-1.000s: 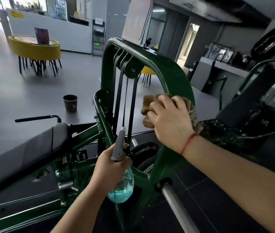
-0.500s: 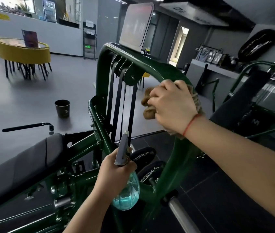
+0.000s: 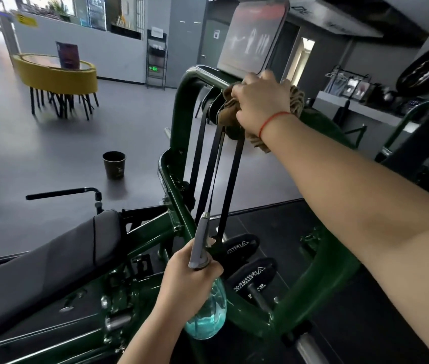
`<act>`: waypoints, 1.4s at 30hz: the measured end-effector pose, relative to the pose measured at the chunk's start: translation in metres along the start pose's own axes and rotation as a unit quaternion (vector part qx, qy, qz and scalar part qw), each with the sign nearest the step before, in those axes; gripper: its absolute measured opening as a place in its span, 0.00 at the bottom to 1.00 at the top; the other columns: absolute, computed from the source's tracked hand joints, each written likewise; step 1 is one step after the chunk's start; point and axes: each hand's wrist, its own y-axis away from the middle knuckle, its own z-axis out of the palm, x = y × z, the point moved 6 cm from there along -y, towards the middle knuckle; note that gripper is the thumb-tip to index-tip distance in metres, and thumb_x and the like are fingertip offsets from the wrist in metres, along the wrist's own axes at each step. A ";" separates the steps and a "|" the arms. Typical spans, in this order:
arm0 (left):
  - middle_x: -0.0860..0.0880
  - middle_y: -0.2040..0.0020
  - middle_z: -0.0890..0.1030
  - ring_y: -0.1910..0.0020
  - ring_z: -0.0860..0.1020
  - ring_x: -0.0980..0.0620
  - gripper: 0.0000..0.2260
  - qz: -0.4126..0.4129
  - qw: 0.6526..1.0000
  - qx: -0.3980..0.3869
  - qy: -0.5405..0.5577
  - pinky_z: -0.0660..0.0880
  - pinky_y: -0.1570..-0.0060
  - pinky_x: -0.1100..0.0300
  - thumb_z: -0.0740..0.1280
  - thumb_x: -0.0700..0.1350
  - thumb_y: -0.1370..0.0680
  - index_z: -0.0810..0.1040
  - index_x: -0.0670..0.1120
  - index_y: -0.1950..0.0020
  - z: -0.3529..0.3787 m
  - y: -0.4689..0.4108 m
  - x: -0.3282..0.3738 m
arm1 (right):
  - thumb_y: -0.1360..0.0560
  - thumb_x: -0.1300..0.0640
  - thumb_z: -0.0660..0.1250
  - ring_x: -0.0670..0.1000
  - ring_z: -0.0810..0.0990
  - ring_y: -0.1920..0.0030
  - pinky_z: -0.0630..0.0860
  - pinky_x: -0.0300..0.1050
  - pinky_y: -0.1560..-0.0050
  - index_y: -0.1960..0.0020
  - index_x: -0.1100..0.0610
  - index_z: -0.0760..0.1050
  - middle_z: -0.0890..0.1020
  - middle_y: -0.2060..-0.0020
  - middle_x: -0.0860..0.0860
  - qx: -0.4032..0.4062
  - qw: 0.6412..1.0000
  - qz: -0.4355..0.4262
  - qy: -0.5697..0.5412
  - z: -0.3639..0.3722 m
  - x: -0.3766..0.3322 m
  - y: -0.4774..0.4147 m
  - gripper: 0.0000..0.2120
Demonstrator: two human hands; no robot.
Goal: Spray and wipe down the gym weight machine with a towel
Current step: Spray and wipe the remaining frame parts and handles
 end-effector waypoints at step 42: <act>0.52 0.71 0.75 0.72 0.72 0.53 0.10 -0.088 0.986 0.143 -0.013 0.71 0.67 0.53 0.73 0.40 0.33 0.82 0.48 0.53 0.100 0.127 -0.046 | 0.30 0.55 0.69 0.56 0.68 0.27 0.61 0.63 0.27 0.39 0.46 0.82 0.77 0.30 0.47 0.261 0.940 -0.071 -0.208 0.043 0.041 0.326 0.20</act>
